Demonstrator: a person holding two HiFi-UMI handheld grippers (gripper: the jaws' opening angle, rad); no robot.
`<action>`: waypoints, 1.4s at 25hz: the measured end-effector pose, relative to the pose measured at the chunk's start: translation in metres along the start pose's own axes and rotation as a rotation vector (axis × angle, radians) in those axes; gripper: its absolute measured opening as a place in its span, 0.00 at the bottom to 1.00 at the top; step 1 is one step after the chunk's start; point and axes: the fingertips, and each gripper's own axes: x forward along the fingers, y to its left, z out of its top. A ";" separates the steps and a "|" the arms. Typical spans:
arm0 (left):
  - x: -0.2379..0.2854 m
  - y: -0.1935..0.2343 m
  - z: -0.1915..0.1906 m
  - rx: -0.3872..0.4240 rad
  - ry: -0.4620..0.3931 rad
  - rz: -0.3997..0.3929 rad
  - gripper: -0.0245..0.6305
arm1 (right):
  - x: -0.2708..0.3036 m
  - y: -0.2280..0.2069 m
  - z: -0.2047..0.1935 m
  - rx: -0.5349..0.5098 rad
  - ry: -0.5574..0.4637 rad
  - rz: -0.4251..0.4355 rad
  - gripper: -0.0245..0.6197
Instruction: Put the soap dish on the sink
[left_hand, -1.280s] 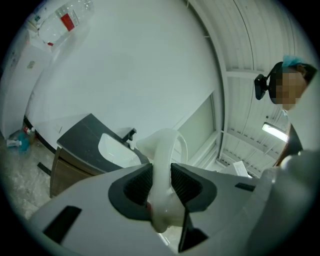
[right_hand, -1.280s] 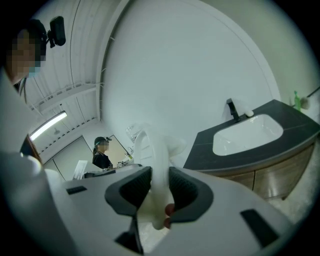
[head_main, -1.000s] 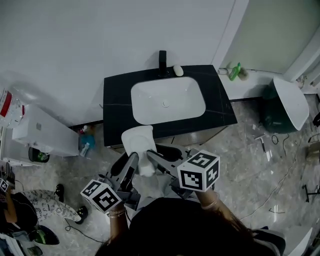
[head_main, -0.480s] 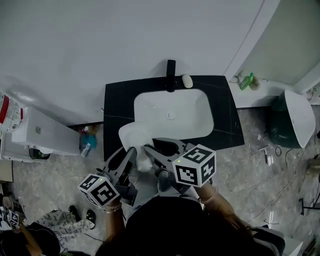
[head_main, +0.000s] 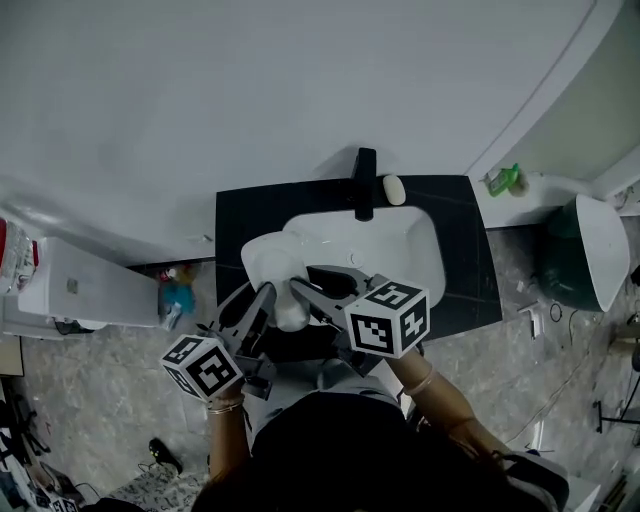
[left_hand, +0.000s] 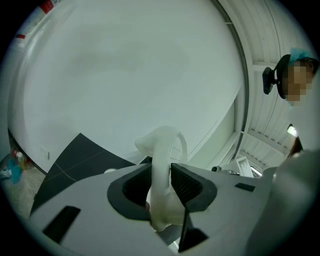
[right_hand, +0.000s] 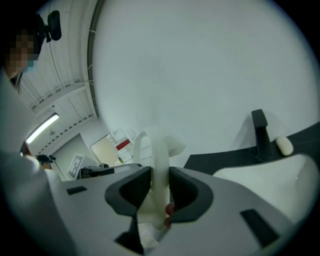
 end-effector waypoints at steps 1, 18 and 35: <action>0.006 0.007 0.004 0.003 0.004 -0.001 0.22 | 0.008 -0.006 0.004 0.006 0.001 -0.002 0.23; 0.120 0.151 0.016 -0.024 0.218 0.119 0.22 | 0.132 -0.141 0.011 0.143 0.106 -0.106 0.23; 0.182 0.235 -0.012 -0.079 0.361 0.164 0.22 | 0.190 -0.225 -0.018 0.269 0.161 -0.184 0.23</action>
